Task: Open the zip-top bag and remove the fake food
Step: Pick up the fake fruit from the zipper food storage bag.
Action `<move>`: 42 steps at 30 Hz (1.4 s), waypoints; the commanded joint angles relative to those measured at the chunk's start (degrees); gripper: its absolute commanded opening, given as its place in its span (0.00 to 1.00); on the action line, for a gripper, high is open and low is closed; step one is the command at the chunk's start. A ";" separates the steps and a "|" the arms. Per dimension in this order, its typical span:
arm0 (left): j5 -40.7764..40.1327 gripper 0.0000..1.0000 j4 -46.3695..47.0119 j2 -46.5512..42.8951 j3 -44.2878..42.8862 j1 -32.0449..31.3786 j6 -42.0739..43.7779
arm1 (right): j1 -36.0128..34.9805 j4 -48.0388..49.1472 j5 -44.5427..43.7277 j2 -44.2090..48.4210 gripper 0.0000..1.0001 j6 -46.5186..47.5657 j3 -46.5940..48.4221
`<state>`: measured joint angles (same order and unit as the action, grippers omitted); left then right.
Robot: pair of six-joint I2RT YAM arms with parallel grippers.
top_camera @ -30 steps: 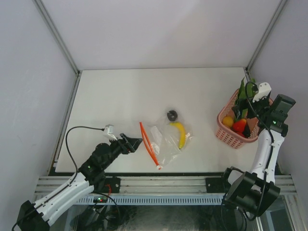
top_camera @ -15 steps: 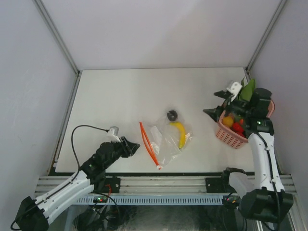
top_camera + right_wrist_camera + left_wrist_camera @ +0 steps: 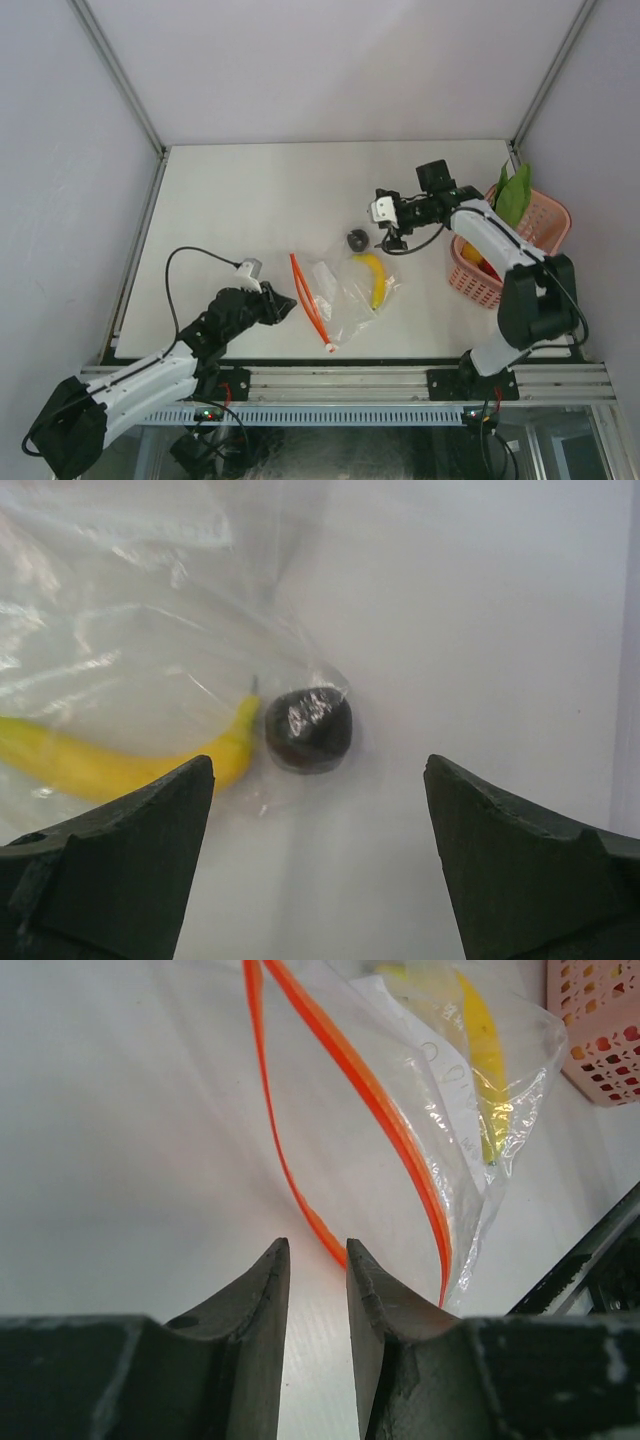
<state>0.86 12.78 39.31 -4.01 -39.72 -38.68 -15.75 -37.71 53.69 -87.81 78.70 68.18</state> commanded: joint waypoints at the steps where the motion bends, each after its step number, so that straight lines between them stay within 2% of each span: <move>1: 3.01 0.33 9.47 3.79 -3.84 0.35 3.13 | -1.64 -4.62 -5.08 -8.00 0.82 11.19 7.75; 8: 3.87 0.33 12.16 9.54 -5.54 0.29 4.26 | -4.66 -7.60 -13.94 -19.14 0.69 12.57 14.12; 15: 4.14 0.33 17.56 17.81 -7.19 0.42 5.54 | -7.54 -6.77 -18.69 -22.57 0.63 12.21 14.32; 21: 4.60 0.33 19.06 24.34 -10.32 0.52 7.36 | -8.65 -7.71 -20.89 -24.26 0.53 13.18 13.78; 25: 5.02 0.34 19.70 27.58 -12.61 0.61 7.90 | -9.07 -9.91 -20.06 -24.30 0.40 14.51 13.85; 30: 4.93 0.38 19.95 32.07 -14.70 1.07 9.29 | -9.56 -13.17 -17.86 -23.86 0.13 15.12 14.91; 34: 8.00 0.40 23.23 35.90 -15.49 2.06 10.61 | -10.32 -16.92 -14.79 -23.14 0.01 17.34 15.09; 40: 10.66 0.46 29.98 39.51 -15.50 2.77 13.82 | -12.06 -22.72 -14.73 -23.60 0.00 20.86 15.74; 42: 11.38 0.45 32.49 40.28 -15.22 2.81 15.92 | -12.14 -24.08 -14.88 -24.00 0.00 21.11 16.39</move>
<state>9.41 36.49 78.48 -16.88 -37.43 -27.77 -26.81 -56.55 36.73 -111.98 96.95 81.89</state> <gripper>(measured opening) 0.457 0.002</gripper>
